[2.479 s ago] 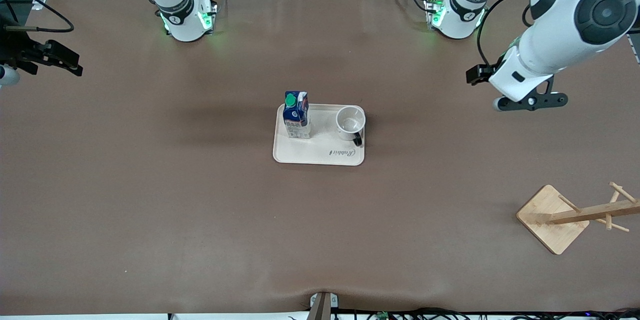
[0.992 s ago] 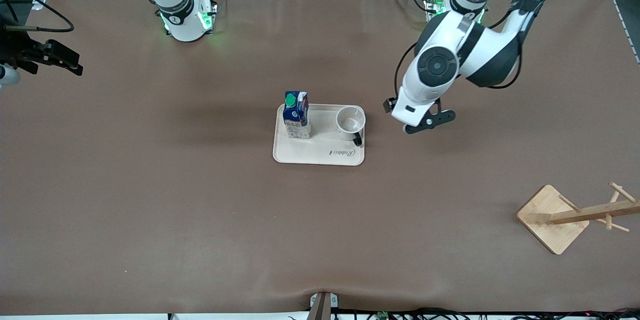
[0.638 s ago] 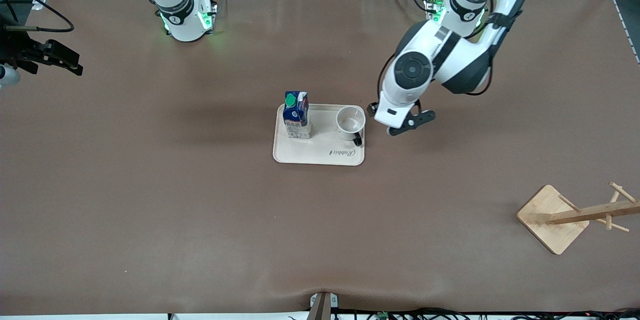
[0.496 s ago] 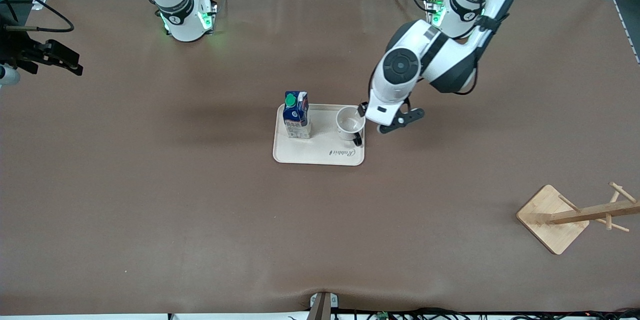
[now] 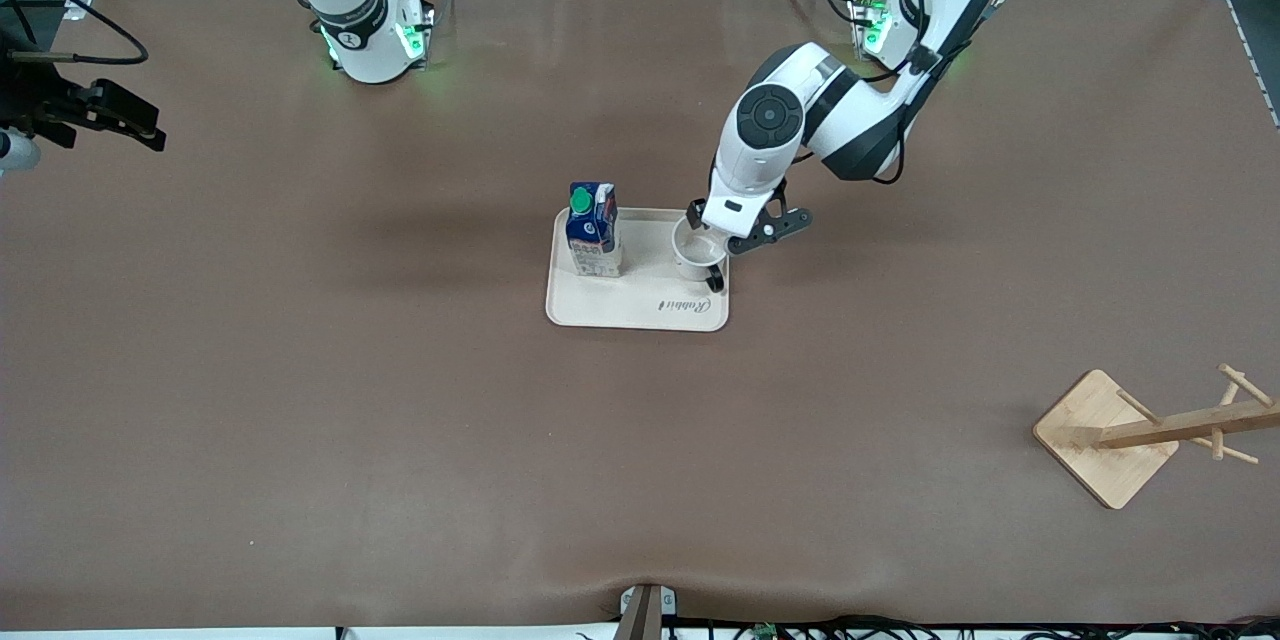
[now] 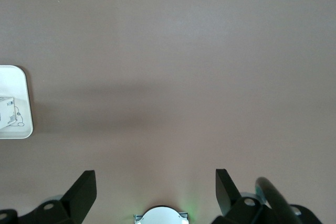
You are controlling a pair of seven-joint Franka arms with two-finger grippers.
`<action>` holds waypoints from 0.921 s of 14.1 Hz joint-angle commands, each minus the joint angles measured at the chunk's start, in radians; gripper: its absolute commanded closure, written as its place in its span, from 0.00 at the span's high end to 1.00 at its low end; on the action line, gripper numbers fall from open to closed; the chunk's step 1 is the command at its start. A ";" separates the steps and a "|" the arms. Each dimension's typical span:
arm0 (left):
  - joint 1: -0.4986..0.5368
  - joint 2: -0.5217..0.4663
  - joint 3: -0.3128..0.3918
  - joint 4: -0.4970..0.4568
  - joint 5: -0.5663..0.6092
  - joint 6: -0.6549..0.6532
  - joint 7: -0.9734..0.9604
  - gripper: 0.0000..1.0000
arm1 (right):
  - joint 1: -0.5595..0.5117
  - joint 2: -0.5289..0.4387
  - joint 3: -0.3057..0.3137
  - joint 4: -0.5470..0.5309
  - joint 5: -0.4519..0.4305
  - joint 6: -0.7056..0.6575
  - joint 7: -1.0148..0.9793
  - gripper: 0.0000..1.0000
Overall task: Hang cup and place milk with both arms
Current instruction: 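Close the left gripper on the mug rim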
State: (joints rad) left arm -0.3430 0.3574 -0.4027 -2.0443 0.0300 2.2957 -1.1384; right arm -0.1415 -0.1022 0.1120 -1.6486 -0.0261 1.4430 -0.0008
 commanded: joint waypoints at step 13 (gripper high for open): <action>0.012 0.098 0.013 0.013 0.022 0.134 0.005 0.00 | -0.024 0.003 0.015 0.007 0.006 -0.007 0.005 1.00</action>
State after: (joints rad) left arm -0.3390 0.4483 -0.3941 -2.0426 0.0300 2.4216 -1.1366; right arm -0.1416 -0.1016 0.1120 -1.6486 -0.0261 1.4427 -0.0008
